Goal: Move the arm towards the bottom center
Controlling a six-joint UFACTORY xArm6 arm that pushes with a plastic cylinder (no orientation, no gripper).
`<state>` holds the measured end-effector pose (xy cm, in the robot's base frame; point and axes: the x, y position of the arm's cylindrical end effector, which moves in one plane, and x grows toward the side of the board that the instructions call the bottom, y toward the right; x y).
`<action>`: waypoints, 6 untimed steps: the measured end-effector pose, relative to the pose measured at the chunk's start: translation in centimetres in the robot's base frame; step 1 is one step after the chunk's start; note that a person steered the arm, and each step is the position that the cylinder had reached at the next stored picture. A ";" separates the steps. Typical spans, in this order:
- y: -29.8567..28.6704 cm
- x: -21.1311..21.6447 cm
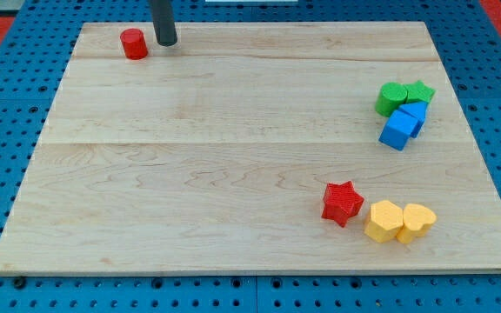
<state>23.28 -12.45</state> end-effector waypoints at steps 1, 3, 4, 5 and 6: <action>6.9 6.3; 10.0 15.7; 9.9 23.0; 9.8 25.8; 9.8 32.7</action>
